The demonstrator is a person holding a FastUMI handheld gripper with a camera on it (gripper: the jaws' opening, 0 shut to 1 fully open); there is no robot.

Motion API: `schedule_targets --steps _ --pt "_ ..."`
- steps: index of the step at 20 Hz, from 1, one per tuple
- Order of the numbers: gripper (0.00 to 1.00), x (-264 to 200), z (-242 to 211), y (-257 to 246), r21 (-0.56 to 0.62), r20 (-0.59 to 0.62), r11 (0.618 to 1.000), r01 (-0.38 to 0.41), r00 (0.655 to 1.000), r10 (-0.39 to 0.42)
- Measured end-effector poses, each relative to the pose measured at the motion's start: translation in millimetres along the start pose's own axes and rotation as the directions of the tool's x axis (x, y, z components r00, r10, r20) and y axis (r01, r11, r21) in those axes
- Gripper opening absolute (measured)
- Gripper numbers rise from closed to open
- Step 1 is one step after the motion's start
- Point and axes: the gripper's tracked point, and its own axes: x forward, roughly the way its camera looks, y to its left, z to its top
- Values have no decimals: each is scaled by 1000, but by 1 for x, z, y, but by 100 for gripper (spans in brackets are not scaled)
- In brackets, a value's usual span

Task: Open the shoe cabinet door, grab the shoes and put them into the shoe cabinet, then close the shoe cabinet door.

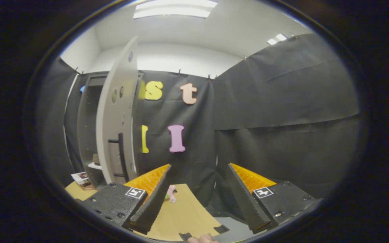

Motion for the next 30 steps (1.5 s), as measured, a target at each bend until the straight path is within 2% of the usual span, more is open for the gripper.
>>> schedule_targets --steps 2,4,7,10,14,16,17,20,30 --pt "100 28 -14 -10 -77 -10 996 53 998 -54" --pt "100 56 -28 7 -131 -31 991 26 999 -30" --pt "100 88 -53 46 -105 -114 991 -80 991 68" --pt "100 103 -50 81 -43 -119 982 -182 977 176" --pt "100 93 -41 115 -11 -105 955 -297 950 294" --pt "100 82 -45 139 43 -134 922 -385 912 387" --pt "100 80 -52 148 64 -164 914 -401 899 406" --pt "96 81 -50 144 39 -169 925 -378 910 379" --pt "96 70 -49 147 40 -185 949 -314 931 316"
